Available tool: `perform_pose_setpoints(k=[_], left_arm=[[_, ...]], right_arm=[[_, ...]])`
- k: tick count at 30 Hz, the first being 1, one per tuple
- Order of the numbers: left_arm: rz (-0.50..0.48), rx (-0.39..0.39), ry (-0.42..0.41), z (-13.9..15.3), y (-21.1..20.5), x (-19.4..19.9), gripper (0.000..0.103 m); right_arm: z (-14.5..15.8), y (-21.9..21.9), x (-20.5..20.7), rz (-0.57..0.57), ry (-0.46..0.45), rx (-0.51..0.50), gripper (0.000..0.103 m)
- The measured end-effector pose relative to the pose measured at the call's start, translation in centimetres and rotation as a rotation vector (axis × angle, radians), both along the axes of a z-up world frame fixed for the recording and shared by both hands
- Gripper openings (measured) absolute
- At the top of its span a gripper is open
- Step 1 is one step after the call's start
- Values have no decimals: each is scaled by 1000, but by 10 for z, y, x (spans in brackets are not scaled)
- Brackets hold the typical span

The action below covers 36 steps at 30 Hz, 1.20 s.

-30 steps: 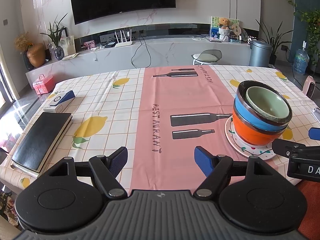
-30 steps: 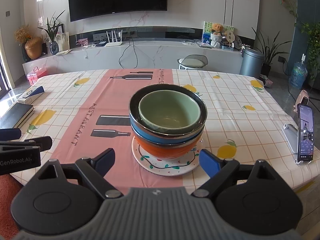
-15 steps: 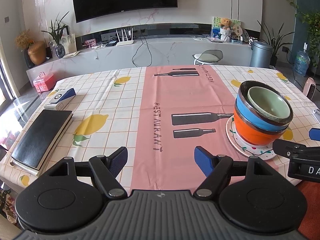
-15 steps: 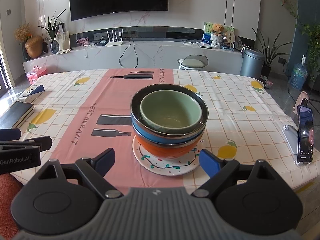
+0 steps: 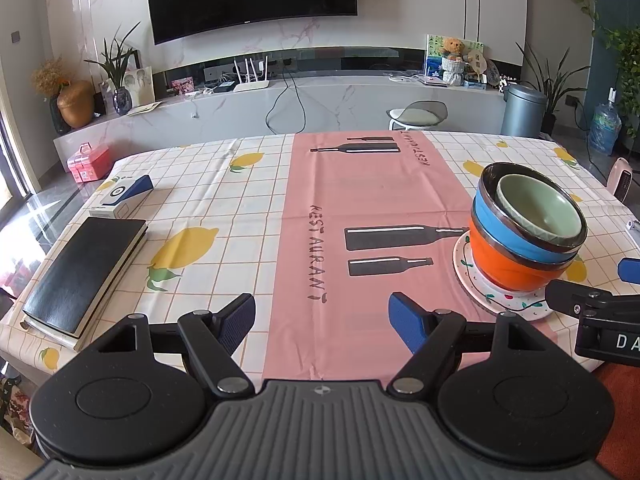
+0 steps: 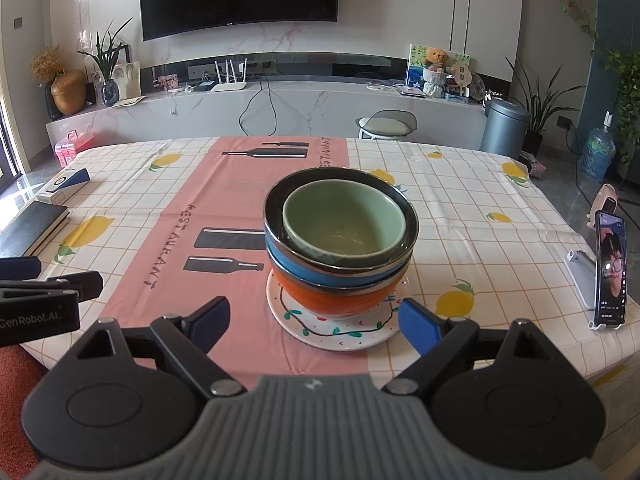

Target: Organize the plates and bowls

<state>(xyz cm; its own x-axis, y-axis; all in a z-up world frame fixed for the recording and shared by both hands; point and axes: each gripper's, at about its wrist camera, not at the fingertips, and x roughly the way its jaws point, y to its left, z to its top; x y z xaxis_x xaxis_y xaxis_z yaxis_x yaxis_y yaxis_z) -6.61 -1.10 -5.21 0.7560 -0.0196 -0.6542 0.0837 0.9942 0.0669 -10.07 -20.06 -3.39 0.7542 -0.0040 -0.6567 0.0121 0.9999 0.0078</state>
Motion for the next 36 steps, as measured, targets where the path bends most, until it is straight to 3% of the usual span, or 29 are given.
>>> perform_pose_setpoints(k=[36], left_arm=[[-1,-9,2,0,0,-1,89]], right_arm=[[0,1,1,4,13,3,90]])
